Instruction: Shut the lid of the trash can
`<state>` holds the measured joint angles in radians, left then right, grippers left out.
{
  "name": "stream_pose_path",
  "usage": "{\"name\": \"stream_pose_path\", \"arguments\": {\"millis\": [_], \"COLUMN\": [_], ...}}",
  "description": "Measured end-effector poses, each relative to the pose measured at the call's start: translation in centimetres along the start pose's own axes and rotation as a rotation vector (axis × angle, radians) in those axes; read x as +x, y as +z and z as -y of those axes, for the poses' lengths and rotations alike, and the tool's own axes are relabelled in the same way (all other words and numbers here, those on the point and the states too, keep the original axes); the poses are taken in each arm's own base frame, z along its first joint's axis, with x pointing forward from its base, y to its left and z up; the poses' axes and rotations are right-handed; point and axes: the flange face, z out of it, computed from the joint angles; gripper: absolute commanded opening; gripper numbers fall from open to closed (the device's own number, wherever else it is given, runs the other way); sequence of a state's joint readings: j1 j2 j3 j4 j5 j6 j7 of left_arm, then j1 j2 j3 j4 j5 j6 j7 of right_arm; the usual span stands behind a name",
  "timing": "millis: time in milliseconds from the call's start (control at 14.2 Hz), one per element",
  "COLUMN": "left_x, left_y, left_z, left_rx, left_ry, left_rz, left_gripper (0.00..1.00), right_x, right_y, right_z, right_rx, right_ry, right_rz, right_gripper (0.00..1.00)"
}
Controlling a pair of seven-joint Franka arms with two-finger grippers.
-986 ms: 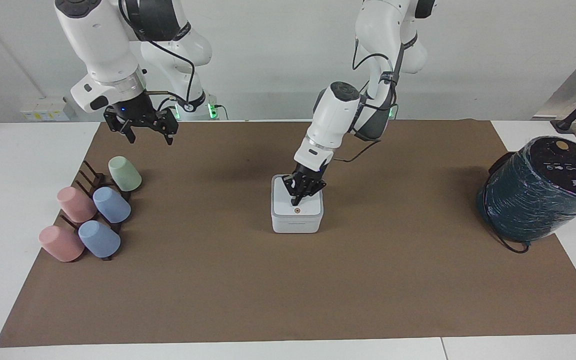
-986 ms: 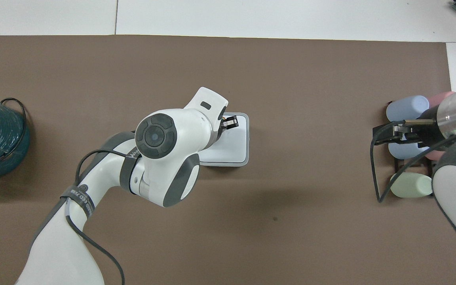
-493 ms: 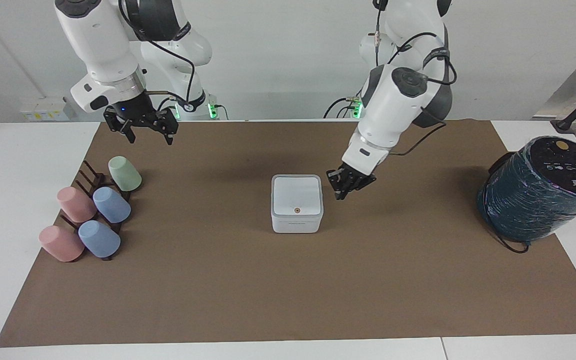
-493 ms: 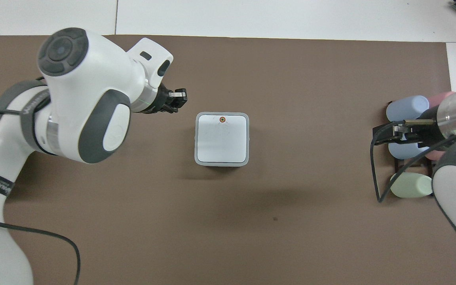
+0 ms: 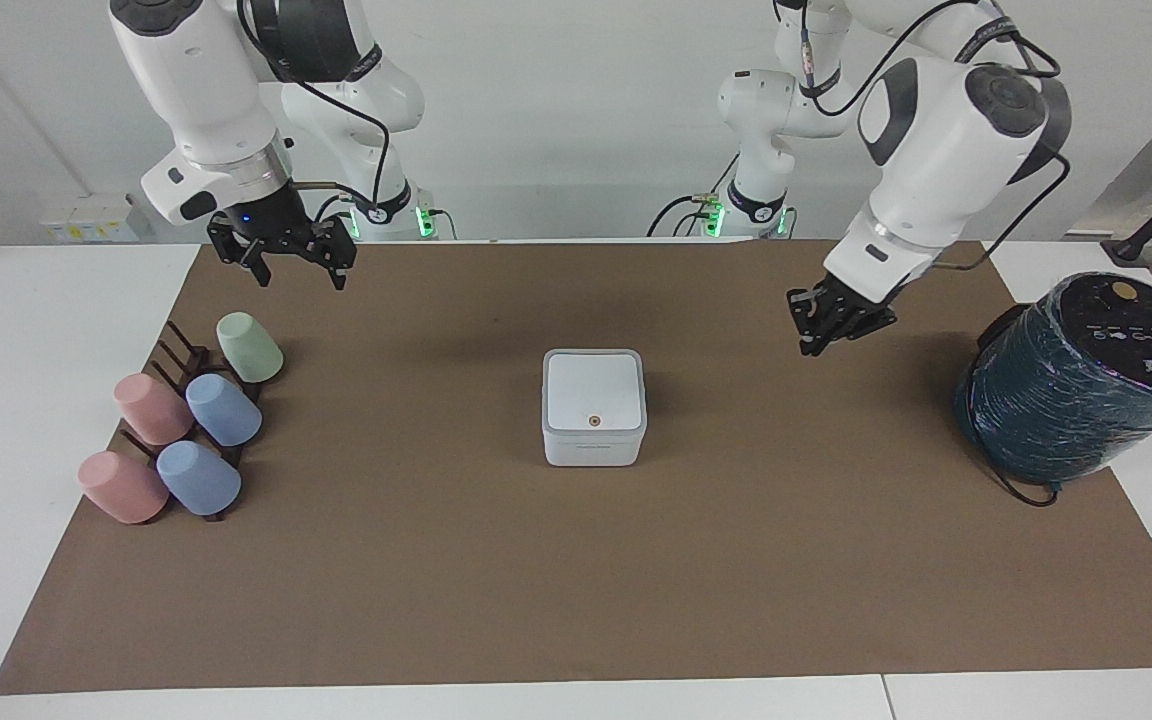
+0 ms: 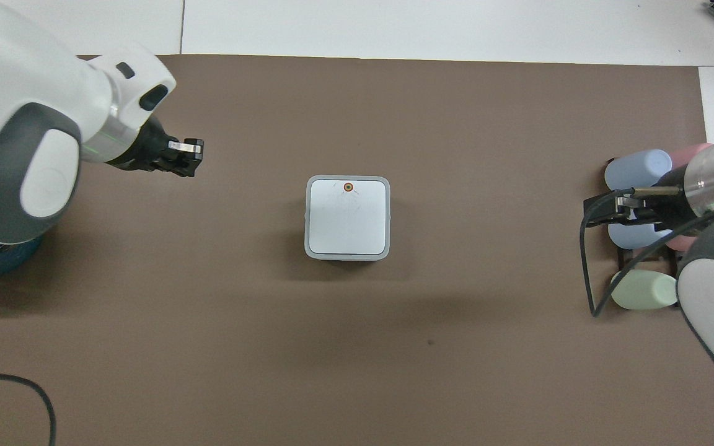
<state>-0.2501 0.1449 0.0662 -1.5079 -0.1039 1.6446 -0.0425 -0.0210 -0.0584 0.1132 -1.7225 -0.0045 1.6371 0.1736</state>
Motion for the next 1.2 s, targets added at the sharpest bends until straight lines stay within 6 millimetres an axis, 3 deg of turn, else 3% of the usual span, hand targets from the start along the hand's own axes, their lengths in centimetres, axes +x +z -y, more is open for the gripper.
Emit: {"name": "stream_pose_path", "arguments": {"millis": [211,282,352,423,1197], "left_x": [-2.5,-3.0,-3.4,-3.5,-2.9], "left_y": [-3.1,-3.7,-4.2,-4.4,-4.8], "left_z": [1.8,1.9,2.0,2.1,2.1], "left_rx": [0.086,0.098,0.103,0.107,0.108], "left_ry": [0.043,0.052,0.054,0.054,0.065], "left_rz": [0.021,0.022,0.021,0.02,-0.036], "left_gripper": [0.31,0.46,0.7,1.0,1.0], "right_x": [0.0,0.0,0.0,0.0,0.0], "right_y": [0.0,0.0,0.0,0.0,0.0], "right_z": [0.0,0.0,0.0,0.0,0.0], "right_rx": [0.0,0.0,0.0,0.0,0.0], "right_ry": [0.0,0.0,0.0,0.0,0.0], "right_rz": [0.0,0.0,0.0,0.0,0.0], "right_gripper": [1.0,1.0,1.0,1.0,1.0]}}
